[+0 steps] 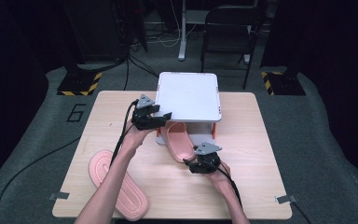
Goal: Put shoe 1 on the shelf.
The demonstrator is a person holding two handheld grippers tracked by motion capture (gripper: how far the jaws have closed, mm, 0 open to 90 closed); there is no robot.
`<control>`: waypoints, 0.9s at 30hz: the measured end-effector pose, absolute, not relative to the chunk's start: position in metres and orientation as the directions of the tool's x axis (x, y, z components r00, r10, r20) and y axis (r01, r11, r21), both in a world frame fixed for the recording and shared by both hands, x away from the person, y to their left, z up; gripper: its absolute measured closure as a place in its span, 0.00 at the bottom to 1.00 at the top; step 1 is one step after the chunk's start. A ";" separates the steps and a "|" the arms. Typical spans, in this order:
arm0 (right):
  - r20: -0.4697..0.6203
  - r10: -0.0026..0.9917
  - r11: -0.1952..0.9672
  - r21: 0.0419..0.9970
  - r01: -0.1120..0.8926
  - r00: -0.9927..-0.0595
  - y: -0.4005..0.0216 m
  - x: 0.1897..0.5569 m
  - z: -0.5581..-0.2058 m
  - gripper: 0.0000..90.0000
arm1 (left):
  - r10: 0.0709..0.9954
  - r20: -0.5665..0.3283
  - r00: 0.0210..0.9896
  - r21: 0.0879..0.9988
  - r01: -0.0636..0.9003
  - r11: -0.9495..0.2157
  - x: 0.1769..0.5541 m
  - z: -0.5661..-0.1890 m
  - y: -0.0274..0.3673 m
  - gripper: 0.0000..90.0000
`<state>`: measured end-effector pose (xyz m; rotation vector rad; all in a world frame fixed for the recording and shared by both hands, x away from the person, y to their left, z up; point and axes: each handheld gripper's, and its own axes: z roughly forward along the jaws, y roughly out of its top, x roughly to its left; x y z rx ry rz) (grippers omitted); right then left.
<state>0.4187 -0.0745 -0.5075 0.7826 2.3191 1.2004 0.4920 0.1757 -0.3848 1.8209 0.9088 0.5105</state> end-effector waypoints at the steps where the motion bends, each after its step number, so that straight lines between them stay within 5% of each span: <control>1: -0.104 0.649 0.472 0.832 0.292 -0.754 -0.072 0.418 -0.507 0.35 | 0.772 -0.061 0.633 0.907 0.358 -0.222 0.492 -0.385 0.177 0.41; 14: -0.125 0.579 0.500 0.835 0.230 -0.806 -0.058 0.407 -0.514 0.43 | 0.770 -0.060 0.635 0.908 0.356 -0.222 0.493 -0.385 0.177 0.41; 27: -0.186 0.652 0.517 0.818 0.252 -0.735 -0.035 0.442 -0.514 0.42 | 0.770 -0.068 0.634 0.908 0.359 -0.215 0.493 -0.385 0.177 0.41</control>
